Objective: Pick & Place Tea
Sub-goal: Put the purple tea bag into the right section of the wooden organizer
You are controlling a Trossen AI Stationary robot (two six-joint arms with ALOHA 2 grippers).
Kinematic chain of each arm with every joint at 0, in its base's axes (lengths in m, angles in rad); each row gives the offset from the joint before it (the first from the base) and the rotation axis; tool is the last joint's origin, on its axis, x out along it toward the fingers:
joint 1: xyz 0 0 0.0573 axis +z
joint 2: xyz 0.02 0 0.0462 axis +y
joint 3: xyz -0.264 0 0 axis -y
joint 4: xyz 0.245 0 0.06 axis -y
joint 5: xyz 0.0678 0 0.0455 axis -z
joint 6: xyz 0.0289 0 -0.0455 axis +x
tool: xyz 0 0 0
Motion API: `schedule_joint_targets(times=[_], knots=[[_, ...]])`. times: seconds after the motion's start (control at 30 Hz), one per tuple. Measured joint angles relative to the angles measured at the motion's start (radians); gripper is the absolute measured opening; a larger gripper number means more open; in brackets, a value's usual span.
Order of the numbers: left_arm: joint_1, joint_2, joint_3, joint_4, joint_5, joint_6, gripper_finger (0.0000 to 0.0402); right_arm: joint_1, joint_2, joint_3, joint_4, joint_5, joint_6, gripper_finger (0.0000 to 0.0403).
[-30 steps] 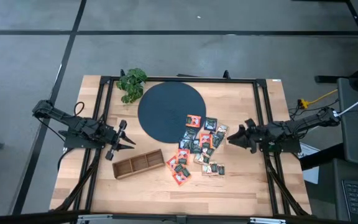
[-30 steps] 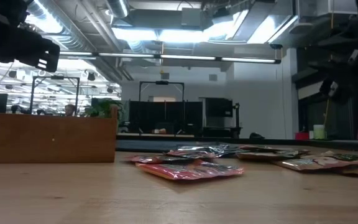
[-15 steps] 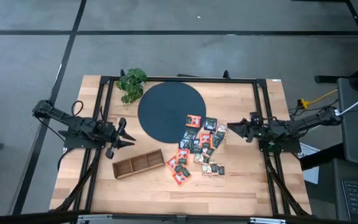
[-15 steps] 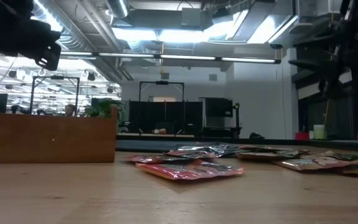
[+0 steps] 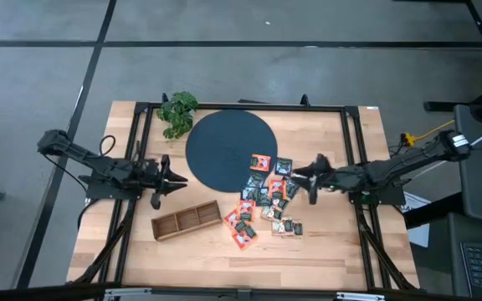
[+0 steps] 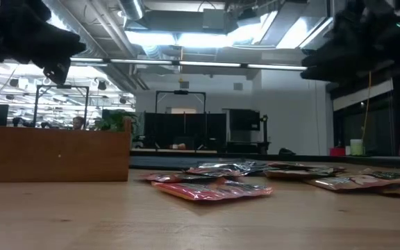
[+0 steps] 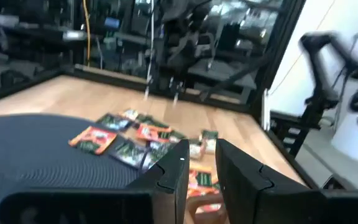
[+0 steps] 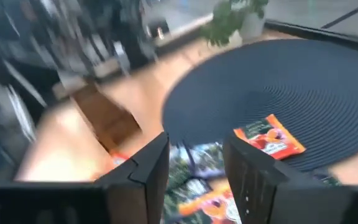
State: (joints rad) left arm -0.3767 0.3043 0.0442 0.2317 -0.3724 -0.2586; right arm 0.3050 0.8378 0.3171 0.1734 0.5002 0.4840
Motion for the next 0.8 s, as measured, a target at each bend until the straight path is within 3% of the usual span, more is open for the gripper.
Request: schedule_joint_targets(times=[0.23, 0.4, 0.57, 0.8], knots=[[0.003, 0.345, 0.184, -0.011, -0.05, 0.043, 0.0074, 0.0, 0.288, 0.256, -0.243, -0.031, -0.157, 0.0152], [0.071, 0.61, 0.346, -0.081, -0.047, 0.06, 0.0074, 0.0, 0.428, 0.355, -0.276, -0.075, -0.168, 0.0152], [0.15, 0.812, 0.481, -0.111, 0.06, 0.09, 0.0074, 0.0, 0.502, 0.359, -0.244, -0.083, -0.057, 0.0152], [0.216, 0.994, 0.592, -0.097, 0.154, 0.112, 0.0074, 0.0, 0.527, 0.27, -0.152, -0.069, 0.139, 0.0152]])
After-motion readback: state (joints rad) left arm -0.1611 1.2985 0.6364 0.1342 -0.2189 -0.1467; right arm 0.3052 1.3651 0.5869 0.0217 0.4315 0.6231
